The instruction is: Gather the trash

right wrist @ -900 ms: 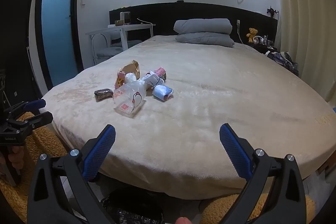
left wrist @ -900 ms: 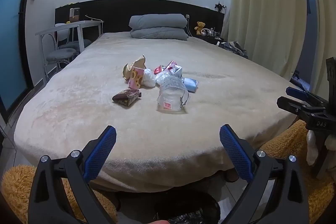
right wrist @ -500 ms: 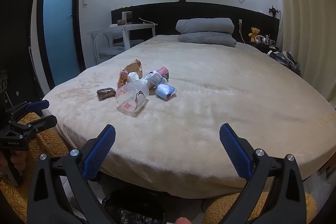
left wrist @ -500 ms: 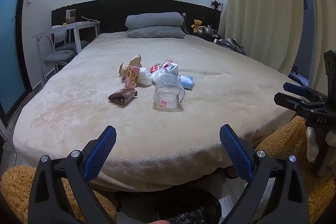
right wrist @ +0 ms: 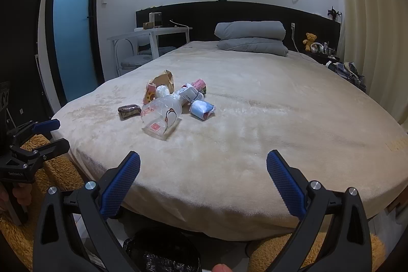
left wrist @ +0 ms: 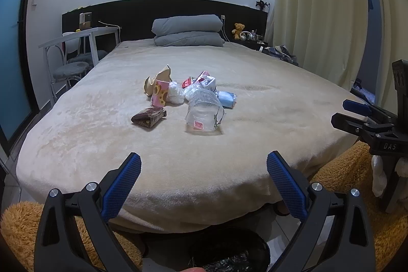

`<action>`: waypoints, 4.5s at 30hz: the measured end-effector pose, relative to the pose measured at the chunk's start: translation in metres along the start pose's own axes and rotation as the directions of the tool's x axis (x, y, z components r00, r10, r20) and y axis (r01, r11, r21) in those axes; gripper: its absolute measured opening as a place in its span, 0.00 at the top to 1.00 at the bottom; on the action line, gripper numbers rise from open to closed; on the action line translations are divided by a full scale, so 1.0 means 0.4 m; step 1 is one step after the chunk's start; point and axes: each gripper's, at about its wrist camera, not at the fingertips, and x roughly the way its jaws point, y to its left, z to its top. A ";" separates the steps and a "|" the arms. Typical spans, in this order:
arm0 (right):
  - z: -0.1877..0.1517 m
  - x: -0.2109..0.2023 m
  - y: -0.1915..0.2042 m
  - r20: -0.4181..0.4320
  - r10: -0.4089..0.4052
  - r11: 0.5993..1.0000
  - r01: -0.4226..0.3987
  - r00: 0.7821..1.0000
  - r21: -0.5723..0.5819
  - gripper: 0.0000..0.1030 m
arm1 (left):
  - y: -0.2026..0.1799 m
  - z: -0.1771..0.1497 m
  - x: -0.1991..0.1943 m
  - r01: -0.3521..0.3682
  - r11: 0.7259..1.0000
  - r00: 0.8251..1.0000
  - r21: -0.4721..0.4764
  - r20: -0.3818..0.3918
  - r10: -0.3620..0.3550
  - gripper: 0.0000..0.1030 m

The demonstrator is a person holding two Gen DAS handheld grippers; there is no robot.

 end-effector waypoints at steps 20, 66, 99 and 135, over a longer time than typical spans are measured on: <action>-0.001 0.004 0.002 -0.006 -0.002 1.000 0.002 1.000 -0.004 0.04 | -0.002 0.004 -0.002 0.000 1.000 1.000 0.005 0.002 0.000 0.06; -0.014 0.026 0.000 -0.021 0.014 1.000 -0.014 1.000 -0.001 0.04 | 0.002 0.005 -0.002 0.037 0.999 0.999 -0.020 0.021 -0.037 0.06; 0.227 0.610 -0.125 -0.344 0.238 0.964 -0.265 0.908 -0.035 0.05 | 0.307 0.187 0.450 0.050 0.996 0.906 -0.069 -0.416 -0.074 0.07; 0.219 0.453 -0.066 -0.279 0.220 0.970 -0.239 0.935 -0.035 0.56 | 0.249 0.210 0.355 0.092 0.992 0.941 -0.089 -0.317 -0.116 0.45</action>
